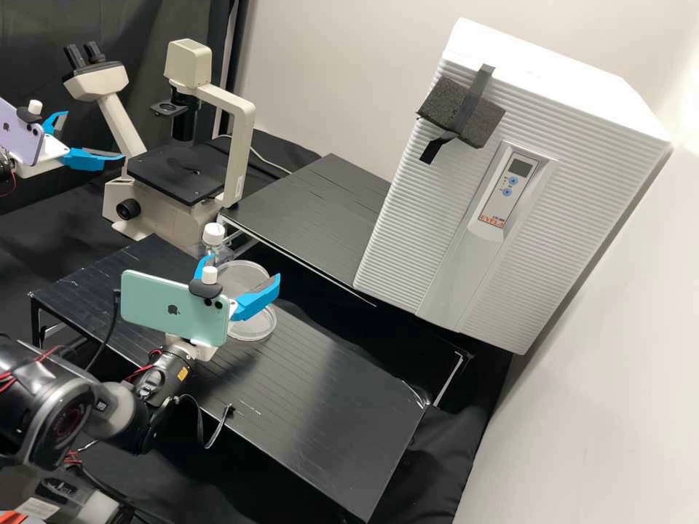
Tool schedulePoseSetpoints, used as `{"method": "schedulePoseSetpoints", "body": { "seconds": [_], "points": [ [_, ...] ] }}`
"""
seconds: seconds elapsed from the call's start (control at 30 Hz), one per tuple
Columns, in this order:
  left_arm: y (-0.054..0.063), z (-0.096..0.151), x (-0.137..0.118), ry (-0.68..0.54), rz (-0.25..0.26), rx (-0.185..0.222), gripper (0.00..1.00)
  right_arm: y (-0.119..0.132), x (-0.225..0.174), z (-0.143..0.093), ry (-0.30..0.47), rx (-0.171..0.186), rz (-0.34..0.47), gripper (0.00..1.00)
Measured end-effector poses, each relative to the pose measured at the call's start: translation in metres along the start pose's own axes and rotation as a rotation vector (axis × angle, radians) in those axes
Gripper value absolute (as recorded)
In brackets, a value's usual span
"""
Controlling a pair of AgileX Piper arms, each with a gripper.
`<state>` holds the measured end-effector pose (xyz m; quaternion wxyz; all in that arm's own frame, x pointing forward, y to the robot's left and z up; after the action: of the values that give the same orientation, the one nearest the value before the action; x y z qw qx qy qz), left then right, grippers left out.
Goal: Close the petri dish lid.
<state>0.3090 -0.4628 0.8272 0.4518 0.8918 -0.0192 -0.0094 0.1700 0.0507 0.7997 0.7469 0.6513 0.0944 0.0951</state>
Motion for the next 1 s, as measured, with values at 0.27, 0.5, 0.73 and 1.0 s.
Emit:
{"method": "schedulePoseSetpoints", "body": {
  "seconds": [0.27, 0.5, 0.73, 1.0],
  "points": [
    [0.0, 0.0, 0.0, 0.0, 0.0, 0.0, 1.0, -0.008, 0.003, 0.006, -0.038, -0.029, -0.043, 0.0],
    [0.0, 0.0, 0.0, 0.0, 0.0, 0.0, 1.0, -0.004, 0.003, 0.021, -0.113, -0.069, -0.029, 0.0],
    [0.0, 0.0, 0.0, 0.0, 0.0, 0.0, 1.0, 0.004, -0.001, 0.032, -0.092, -0.125, -0.06, 0.0],
    [0.0, 0.0, 0.0, 0.0, 0.0, 0.0, 1.0, 0.005, -0.003, 0.035, -0.084, -0.099, -0.08, 0.0]
  ]
}}
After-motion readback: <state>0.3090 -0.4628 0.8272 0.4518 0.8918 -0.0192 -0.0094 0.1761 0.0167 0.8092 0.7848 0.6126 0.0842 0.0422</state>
